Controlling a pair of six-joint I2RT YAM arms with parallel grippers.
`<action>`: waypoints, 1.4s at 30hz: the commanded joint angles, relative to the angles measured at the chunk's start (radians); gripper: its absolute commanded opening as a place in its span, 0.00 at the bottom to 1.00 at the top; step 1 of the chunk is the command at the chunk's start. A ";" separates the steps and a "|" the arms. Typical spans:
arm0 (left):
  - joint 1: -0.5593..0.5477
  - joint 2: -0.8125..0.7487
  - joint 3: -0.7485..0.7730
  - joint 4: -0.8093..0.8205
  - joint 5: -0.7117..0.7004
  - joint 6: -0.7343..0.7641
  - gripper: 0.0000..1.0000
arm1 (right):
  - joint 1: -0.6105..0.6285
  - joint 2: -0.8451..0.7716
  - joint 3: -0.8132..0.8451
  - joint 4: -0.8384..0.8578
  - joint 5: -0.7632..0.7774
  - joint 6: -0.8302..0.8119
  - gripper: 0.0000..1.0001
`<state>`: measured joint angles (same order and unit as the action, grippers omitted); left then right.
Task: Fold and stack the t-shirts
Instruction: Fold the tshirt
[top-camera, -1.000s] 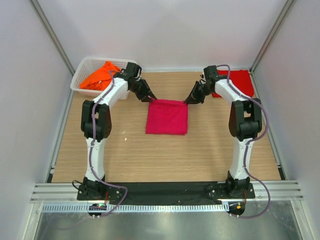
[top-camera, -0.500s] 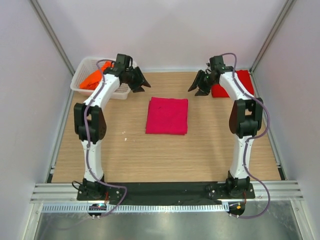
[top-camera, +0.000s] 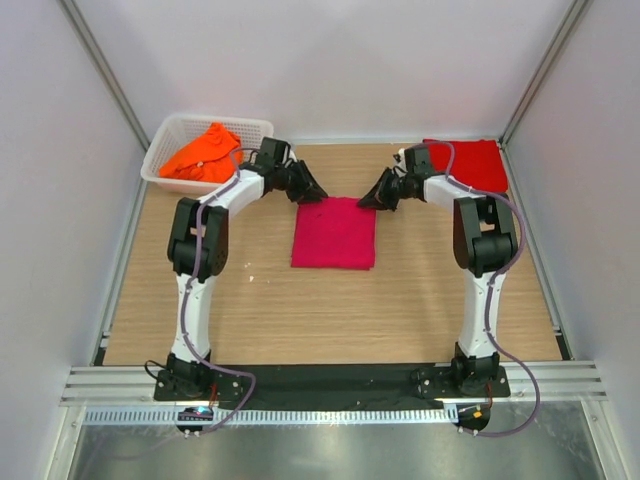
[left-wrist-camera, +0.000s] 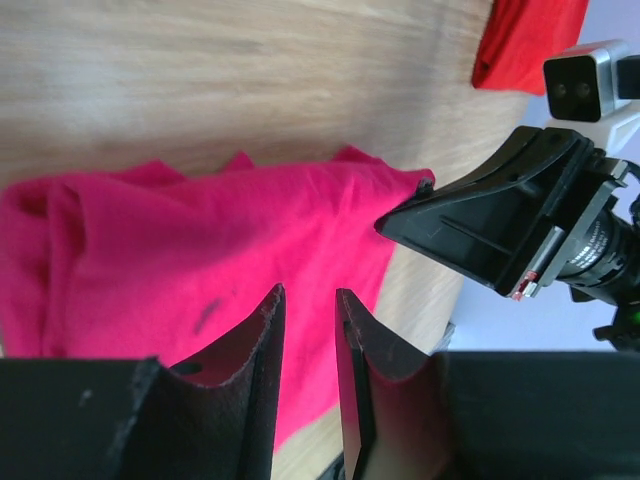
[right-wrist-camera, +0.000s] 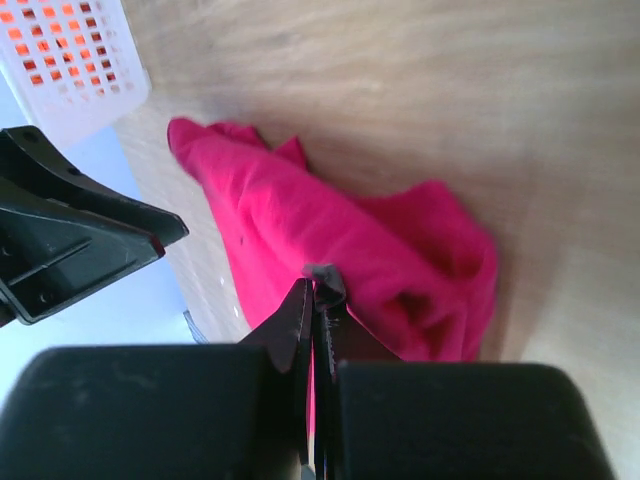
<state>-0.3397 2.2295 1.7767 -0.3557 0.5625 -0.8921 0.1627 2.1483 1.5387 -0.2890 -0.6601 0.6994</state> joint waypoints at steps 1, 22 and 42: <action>0.019 0.030 0.000 0.139 0.020 -0.015 0.27 | -0.008 0.041 -0.006 0.247 -0.061 0.083 0.01; 0.079 0.193 0.171 0.003 -0.026 0.076 0.28 | -0.078 0.190 0.118 0.182 -0.038 0.109 0.02; 0.007 -0.002 0.095 -0.149 0.042 0.209 0.33 | 0.077 -0.188 -0.126 -0.234 -0.188 -0.267 0.01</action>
<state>-0.3172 2.2524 1.8812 -0.4915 0.5632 -0.7113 0.2050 1.9438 1.4906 -0.5205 -0.7151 0.4931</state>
